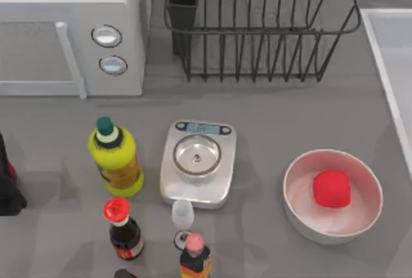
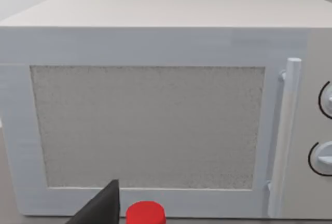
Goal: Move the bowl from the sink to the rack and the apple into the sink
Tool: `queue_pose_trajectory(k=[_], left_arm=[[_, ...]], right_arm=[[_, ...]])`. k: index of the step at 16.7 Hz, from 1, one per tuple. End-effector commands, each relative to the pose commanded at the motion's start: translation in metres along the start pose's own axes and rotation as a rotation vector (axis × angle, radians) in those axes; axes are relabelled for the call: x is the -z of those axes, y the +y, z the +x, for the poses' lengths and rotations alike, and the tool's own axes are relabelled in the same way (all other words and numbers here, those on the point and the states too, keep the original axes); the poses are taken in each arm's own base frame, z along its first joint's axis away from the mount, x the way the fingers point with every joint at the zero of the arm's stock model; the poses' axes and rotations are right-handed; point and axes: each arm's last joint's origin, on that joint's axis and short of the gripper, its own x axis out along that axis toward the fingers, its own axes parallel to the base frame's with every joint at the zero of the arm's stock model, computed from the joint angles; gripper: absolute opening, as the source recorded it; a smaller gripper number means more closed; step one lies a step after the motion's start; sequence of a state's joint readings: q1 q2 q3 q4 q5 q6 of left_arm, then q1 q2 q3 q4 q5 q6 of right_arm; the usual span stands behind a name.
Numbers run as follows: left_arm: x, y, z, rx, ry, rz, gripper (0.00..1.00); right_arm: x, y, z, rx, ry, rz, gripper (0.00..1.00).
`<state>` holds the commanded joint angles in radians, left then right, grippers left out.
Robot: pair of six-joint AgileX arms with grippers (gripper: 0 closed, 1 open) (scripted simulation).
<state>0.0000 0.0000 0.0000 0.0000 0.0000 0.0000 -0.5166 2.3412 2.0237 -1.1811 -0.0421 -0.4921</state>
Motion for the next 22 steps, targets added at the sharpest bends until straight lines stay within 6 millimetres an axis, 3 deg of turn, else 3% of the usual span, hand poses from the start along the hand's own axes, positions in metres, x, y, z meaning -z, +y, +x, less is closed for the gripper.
queue_pose_trajectory(k=[3,6,8,11,13,18,22], left_arm=[[0.0,0.0,0.0,0.0,0.0,0.0,1.0],[0.0,0.0,0.0,0.0,0.0,0.0,1.0],[0.0,0.0,0.0,0.0,0.0,0.0,1.0],[0.0,0.0,0.0,0.0,0.0,0.0,1.0],[0.0,0.0,0.0,0.0,0.0,0.0,1.0],[0.0,0.0,0.0,0.0,0.0,0.0,1.0],[0.0,0.0,0.0,0.0,0.0,0.0,1.0]], right_arm=[[0.056,0.0,-0.085,0.017,-0.022,-0.001,0.0],[0.121,0.013,-0.149,0.028,-0.032,-0.003,0.0],[0.159,0.026,-0.176,0.031,-0.035,-0.005,0.0],[0.199,0.04,-0.195,0.017,-0.025,-0.004,0.0],[0.209,0.044,-0.198,0.008,-0.019,-0.004,0.0],[0.208,0.044,-0.198,0.009,-0.02,-0.006,0.0],[0.181,0.056,-0.199,0.116,-0.067,-0.04,0.0]])
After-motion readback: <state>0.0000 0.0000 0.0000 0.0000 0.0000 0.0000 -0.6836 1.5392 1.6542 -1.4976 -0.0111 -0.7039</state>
